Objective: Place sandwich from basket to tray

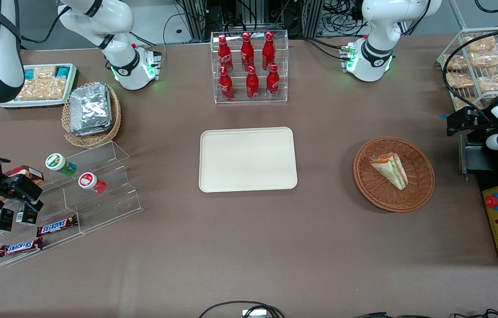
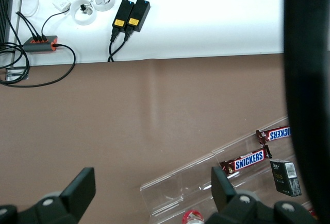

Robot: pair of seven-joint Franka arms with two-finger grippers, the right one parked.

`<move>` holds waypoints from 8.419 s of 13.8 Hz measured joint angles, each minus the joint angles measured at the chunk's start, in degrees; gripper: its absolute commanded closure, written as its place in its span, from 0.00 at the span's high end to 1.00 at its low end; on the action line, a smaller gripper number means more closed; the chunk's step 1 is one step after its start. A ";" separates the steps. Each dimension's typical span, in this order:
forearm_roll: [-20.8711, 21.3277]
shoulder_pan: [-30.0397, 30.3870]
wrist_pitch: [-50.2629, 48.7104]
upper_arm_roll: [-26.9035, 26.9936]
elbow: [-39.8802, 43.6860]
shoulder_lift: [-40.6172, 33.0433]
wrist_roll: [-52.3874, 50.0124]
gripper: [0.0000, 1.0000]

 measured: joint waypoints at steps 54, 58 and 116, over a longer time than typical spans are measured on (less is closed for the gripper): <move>0.09 -0.48 66.36 -0.62 -56.63 2.34 -43.77 0.00; 0.44 -0.57 56.89 -2.31 -55.34 -6.44 -39.93 0.00; 24.66 -7.41 22.98 -36.92 -7.69 26.10 -66.95 1.00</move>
